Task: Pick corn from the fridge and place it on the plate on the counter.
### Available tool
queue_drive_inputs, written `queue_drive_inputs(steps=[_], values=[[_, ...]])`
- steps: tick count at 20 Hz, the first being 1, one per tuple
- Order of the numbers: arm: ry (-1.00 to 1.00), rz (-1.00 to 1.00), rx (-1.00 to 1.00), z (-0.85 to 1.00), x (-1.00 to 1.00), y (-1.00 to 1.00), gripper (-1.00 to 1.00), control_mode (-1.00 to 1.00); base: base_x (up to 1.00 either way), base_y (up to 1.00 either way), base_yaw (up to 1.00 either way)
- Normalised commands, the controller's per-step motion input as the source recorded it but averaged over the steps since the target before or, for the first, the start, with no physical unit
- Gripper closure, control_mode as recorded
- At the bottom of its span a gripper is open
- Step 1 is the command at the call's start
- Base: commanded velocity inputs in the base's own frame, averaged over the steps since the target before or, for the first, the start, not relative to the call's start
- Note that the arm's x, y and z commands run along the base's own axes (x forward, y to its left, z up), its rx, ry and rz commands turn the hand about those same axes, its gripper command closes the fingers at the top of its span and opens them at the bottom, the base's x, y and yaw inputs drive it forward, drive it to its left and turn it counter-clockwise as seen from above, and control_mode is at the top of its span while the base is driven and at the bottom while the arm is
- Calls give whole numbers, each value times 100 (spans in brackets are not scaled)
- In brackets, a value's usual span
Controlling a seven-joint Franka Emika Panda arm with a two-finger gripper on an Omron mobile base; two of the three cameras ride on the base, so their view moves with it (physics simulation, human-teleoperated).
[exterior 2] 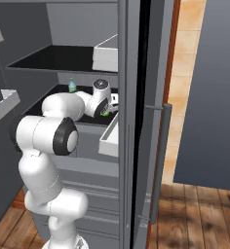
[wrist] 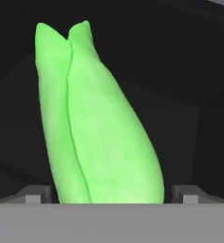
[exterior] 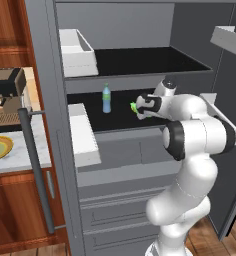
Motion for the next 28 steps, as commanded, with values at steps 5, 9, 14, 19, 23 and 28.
queue_drive_inputs(steps=[5, 9, 14, 19, 23, 28], values=[[0, 4, -5, -45, 7, 9, -100, -100, 0, 0, 0], [2, 3, -5, -30, 6, 30, 100, -100, 0, 0, 0], [16, 11, 0, -53, 0, 45, 100, -100, 0, 0, 0], [1, 13, 1, -60, -11, 32, 100, -100, 0, 0, 0], [-19, 1, 11, -50, -62, 27, 100, -100, 0, 0, 0], [-17, 0, 5, -13, -39, 65, 100, -100, 0, 0, 0]])
